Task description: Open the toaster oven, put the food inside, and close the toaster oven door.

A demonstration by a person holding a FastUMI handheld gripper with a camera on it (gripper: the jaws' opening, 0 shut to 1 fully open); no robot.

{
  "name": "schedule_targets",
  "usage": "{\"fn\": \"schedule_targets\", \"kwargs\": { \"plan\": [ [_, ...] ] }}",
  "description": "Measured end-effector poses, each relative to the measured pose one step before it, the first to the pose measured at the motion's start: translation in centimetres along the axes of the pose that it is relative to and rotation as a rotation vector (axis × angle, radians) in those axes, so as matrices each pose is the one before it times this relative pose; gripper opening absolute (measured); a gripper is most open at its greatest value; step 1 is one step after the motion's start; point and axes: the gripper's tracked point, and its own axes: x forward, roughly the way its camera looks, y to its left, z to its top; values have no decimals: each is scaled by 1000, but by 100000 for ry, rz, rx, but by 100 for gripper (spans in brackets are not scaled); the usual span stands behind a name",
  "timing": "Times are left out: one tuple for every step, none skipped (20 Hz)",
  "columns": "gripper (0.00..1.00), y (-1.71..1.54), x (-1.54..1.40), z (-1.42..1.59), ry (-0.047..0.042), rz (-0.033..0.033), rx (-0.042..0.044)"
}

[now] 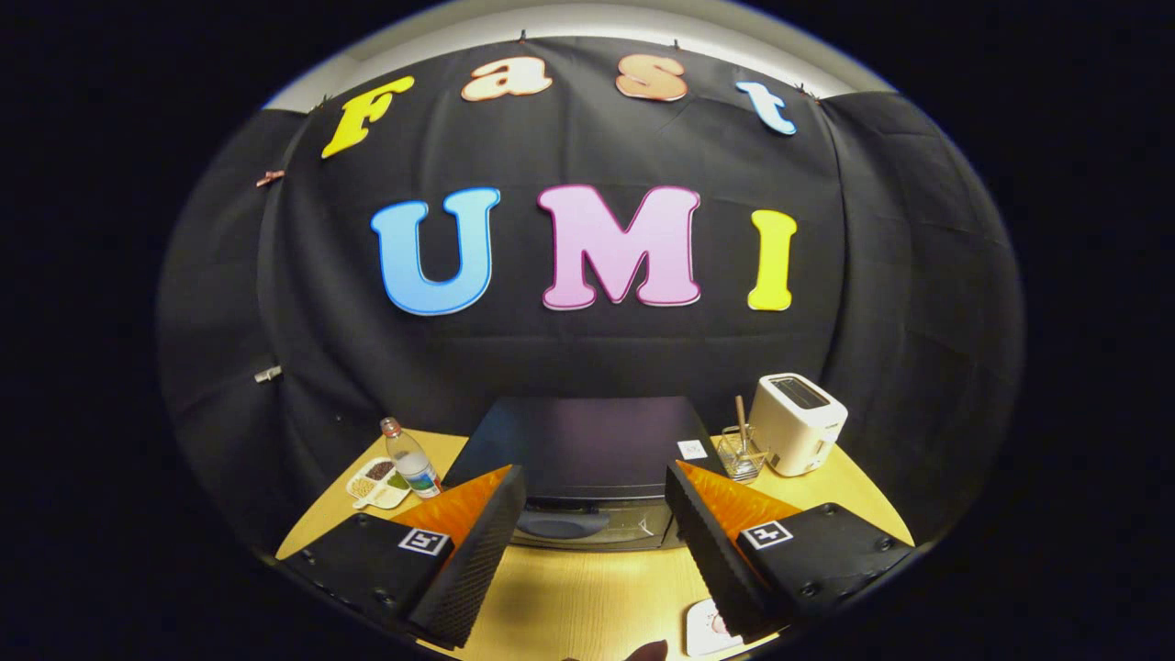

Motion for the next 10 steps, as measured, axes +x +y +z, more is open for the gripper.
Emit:
{"fn": "schedule_targets", "kwargs": {
  "plan": [
    [99,527,1240,-1215,2481,587,-591],
    [99,471,1218,-1109,2489,-113,-162],
    [99,444,1248,-787,2022,-214,49],
    [99,306,1230,-848,1853,-303,145],
    [99,228,1194,-918,2270,-479,129],
    [99,145,939,-869,1976,-545,2],
    [100,37,880,-846,1929,-725,-152],
    [100,-3,756,-710,1394,-695,-702],
    [99,3,527,-556,1244,-552,-695],
    [99,120,460,-440,1150,23,-278]
  ]
}}
